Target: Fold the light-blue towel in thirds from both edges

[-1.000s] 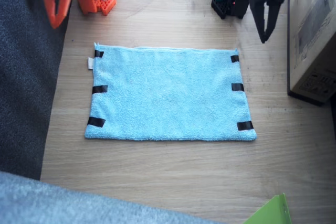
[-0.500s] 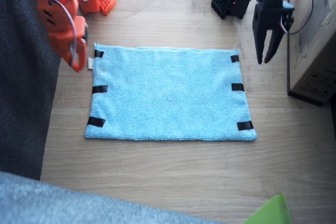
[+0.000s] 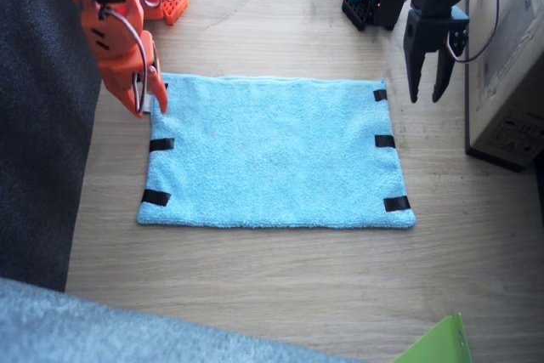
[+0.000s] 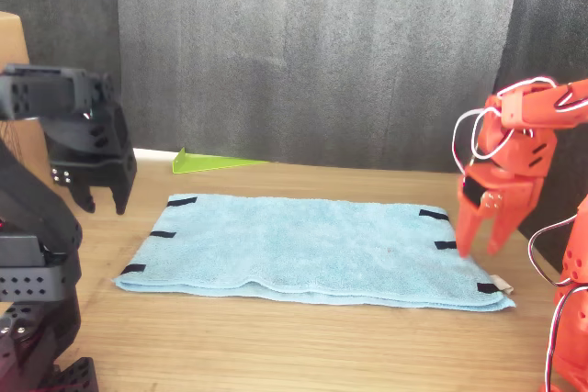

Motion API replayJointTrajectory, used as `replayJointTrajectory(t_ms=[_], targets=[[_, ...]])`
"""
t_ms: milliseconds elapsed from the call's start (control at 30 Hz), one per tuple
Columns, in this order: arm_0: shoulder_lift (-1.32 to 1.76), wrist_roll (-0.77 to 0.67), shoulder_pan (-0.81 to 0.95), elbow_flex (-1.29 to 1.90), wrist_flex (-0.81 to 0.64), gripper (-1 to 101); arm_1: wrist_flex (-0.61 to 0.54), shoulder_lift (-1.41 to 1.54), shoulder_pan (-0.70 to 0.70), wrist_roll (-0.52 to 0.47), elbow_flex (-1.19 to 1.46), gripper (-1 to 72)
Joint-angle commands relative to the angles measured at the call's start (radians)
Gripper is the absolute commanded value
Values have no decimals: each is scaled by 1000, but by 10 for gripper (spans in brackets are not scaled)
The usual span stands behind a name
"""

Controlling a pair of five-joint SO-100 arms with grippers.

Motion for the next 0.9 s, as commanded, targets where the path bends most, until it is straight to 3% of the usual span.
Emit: replayJointTrajectory(t_ms=[0,867], targets=[[37,9,8,9,-6,226,3,34,12,-5,11,232],[-110,9,-87,-6,-26,225,-32,-114,38,-17,-52,222]])
